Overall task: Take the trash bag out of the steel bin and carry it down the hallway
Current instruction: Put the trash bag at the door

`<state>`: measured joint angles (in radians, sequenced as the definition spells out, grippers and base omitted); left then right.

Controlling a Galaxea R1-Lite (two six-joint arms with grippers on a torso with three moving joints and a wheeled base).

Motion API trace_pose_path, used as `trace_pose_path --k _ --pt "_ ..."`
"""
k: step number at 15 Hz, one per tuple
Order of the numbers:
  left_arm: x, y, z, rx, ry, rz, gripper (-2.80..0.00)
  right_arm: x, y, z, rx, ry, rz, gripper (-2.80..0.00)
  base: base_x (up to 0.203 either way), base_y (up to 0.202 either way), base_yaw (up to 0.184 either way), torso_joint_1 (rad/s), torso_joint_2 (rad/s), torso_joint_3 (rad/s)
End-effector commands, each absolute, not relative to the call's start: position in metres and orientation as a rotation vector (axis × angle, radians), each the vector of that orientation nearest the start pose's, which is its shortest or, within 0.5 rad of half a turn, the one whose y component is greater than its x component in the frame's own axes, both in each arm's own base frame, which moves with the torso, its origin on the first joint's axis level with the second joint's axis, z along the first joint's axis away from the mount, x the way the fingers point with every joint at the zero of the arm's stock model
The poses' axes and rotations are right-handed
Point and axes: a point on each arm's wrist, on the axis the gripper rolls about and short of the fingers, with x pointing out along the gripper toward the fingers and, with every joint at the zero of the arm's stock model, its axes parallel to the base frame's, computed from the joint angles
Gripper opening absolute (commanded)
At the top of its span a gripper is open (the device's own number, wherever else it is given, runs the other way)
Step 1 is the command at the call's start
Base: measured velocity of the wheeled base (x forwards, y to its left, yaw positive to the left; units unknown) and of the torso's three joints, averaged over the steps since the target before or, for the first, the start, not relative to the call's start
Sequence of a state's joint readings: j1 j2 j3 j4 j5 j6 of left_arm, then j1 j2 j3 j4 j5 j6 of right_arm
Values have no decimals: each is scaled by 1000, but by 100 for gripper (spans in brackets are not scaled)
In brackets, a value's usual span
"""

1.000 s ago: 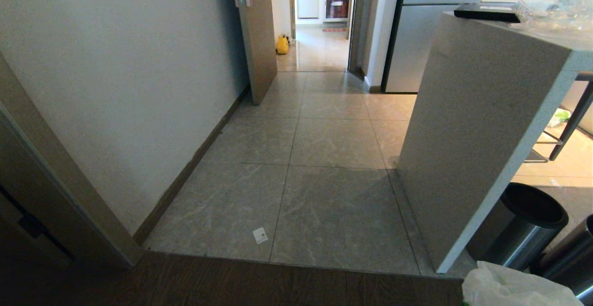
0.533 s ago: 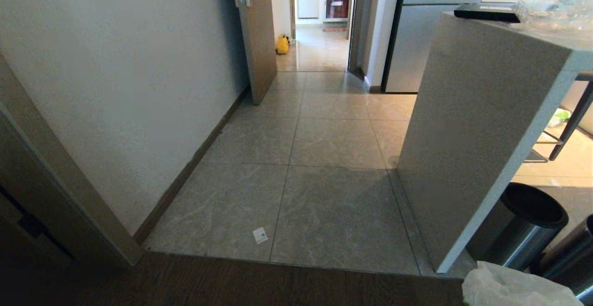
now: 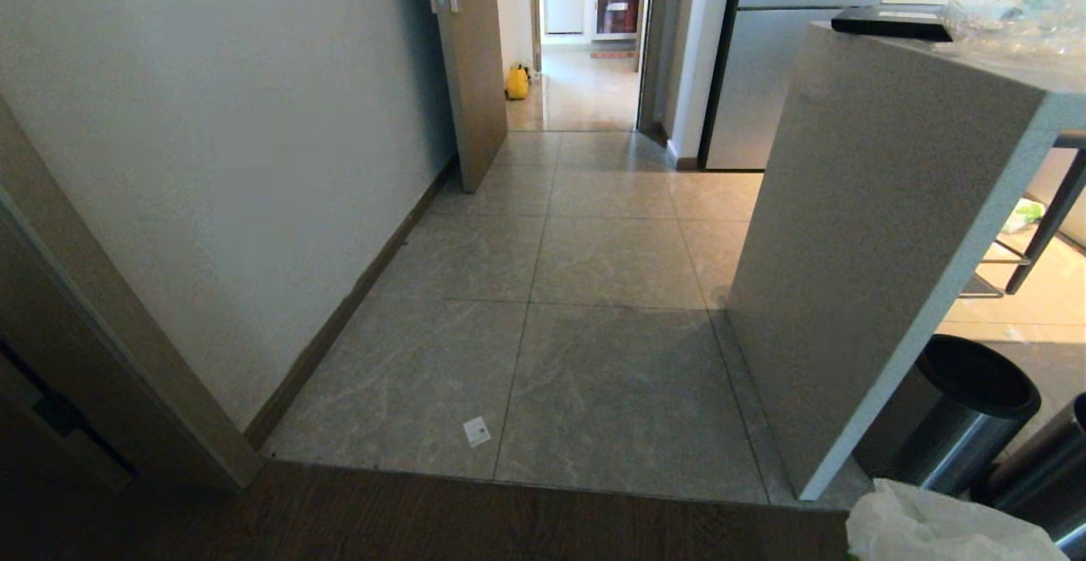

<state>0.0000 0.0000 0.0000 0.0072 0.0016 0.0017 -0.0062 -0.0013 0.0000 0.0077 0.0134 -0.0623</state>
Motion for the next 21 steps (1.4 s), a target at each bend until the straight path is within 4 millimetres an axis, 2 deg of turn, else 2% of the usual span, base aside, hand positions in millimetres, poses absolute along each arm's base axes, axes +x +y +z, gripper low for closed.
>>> trace_pose_path --k 1,19,21 --pt "-23 0 75 2 9 2 -280 -23 0 75 -63 6 8 -280 0 0 0 0 0 0" --pt "-23 0 75 5 6 2 -280 -23 0 75 -63 6 8 -280 0 0 0 0 0 0" --pt "-23 0 75 1 5 2 -280 -23 0 75 -63 6 8 -280 111 0 -3 2 1 4"
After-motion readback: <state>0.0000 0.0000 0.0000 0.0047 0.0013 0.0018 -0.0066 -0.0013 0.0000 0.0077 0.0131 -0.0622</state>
